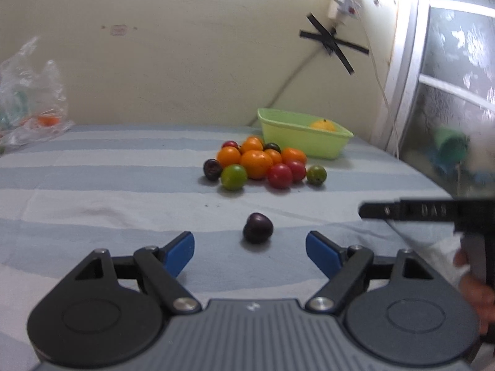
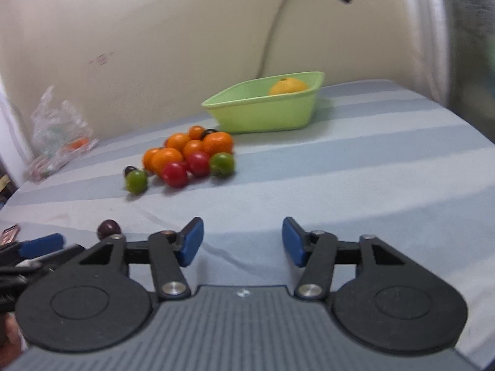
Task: Organize fruits
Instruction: 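Grasp the dark plum with the left tool while the right tool grasps a green tomato, then drop the plum into the basin with the left tool while the right tool drops the green tomato there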
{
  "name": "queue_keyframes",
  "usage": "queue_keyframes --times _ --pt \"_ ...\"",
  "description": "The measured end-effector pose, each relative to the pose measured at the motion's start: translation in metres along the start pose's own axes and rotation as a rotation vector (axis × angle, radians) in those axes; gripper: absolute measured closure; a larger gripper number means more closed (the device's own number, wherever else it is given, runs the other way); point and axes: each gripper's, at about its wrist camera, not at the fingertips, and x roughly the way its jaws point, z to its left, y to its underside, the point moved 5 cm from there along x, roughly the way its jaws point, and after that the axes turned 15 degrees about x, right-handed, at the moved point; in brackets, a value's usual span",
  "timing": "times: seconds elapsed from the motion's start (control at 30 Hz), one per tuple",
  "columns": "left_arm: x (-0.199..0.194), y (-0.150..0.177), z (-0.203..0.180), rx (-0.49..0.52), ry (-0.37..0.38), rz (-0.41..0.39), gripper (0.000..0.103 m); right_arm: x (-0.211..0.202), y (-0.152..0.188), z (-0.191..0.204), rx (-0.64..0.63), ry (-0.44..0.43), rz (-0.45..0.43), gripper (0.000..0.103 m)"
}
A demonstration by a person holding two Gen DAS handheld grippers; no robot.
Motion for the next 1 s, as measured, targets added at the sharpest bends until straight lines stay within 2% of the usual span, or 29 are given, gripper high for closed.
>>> queue_keyframes --times 0.07,0.2,0.33,0.47,0.53,0.57,0.6,0.67,0.8,0.9,1.0 --pt "0.007 -0.005 -0.001 0.012 -0.005 0.019 0.025 0.005 -0.008 0.006 -0.050 -0.013 0.006 0.052" --pt "0.023 -0.013 -0.002 0.035 -0.010 0.065 0.042 0.018 -0.019 0.023 -0.174 -0.004 -0.015 0.053" --pt "0.037 -0.012 0.000 0.030 -0.011 0.115 0.052 0.039 -0.029 0.035 -0.264 -0.004 -0.005 0.053" --pt "0.039 -0.011 -0.001 0.064 -0.037 0.109 0.056 0.061 -0.033 0.037 -0.321 0.002 0.026 0.053" --pt "0.038 -0.010 -0.004 0.079 -0.037 0.099 0.064 0.068 -0.035 0.036 -0.332 -0.001 0.040 0.054" --pt "0.038 -0.011 -0.005 0.086 -0.033 0.094 0.067 0.072 -0.035 0.035 -0.341 -0.006 0.046 0.060" --pt "0.038 -0.011 -0.006 0.093 -0.026 0.091 0.076 0.074 -0.034 0.036 -0.351 -0.011 0.054 0.068" --pt "0.039 -0.013 -0.009 0.110 -0.030 0.091 0.078 0.080 -0.032 0.038 -0.362 -0.010 0.075 0.073" --pt "0.042 -0.018 -0.008 0.094 -0.011 0.096 0.078 0.075 -0.029 0.036 -0.352 -0.024 0.057 0.074" --pt "0.045 -0.034 -0.003 0.046 0.046 0.074 0.078 0.063 -0.032 0.032 -0.329 -0.039 0.017 0.074" --pt "0.053 -0.064 0.001 0.047 0.085 0.022 0.078 0.053 -0.046 0.028 -0.309 -0.045 -0.062 0.074"
